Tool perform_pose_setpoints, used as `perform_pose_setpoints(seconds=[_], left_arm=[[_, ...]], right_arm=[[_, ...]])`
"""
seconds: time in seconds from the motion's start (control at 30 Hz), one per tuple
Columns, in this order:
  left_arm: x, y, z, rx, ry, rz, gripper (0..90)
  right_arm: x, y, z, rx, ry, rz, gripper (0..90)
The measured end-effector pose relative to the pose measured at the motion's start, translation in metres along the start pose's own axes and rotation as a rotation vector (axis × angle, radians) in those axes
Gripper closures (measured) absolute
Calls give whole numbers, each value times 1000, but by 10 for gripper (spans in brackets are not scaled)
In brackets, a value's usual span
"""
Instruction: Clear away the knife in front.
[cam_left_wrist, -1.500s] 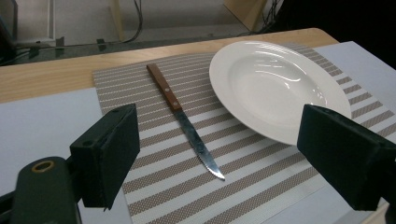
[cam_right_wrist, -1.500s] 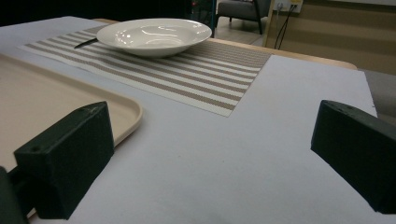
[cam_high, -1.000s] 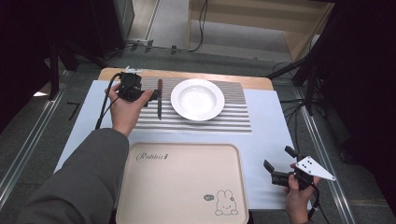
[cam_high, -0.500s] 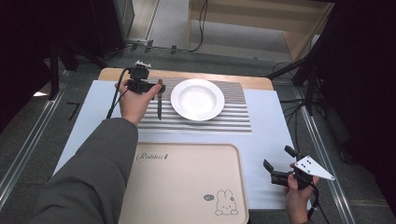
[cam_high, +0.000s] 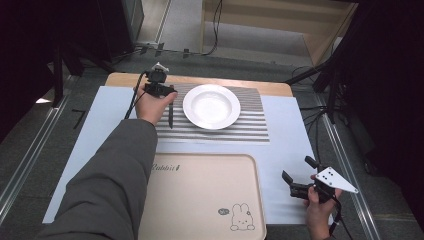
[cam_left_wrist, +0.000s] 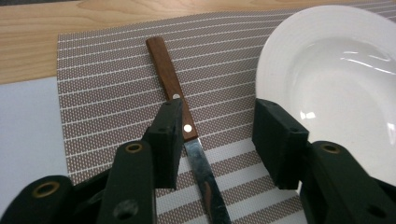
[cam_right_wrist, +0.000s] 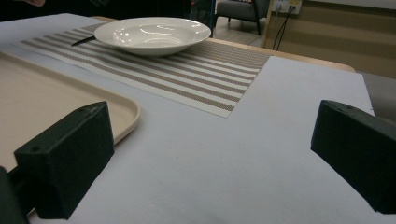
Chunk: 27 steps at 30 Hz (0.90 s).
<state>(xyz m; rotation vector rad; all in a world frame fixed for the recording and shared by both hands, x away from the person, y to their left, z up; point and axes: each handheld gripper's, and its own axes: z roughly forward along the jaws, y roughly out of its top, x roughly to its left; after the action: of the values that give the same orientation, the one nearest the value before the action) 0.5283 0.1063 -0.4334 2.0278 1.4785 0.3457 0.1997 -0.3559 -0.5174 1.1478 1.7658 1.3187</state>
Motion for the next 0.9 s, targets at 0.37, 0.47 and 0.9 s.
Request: perform_pose_setpoints(seconds=[0.37,0.47,0.9], left_arm=[[14,-4,28,67,19,-58,640],[12,-6,35,84,27,-68,675],[8,-6,48,93,58,-72,697]], right_arm=[[0,0,0,-6,1,-1,0],[0,0,0,-4,0,-2,0],[0,0,0,-5,-2,-3,0]])
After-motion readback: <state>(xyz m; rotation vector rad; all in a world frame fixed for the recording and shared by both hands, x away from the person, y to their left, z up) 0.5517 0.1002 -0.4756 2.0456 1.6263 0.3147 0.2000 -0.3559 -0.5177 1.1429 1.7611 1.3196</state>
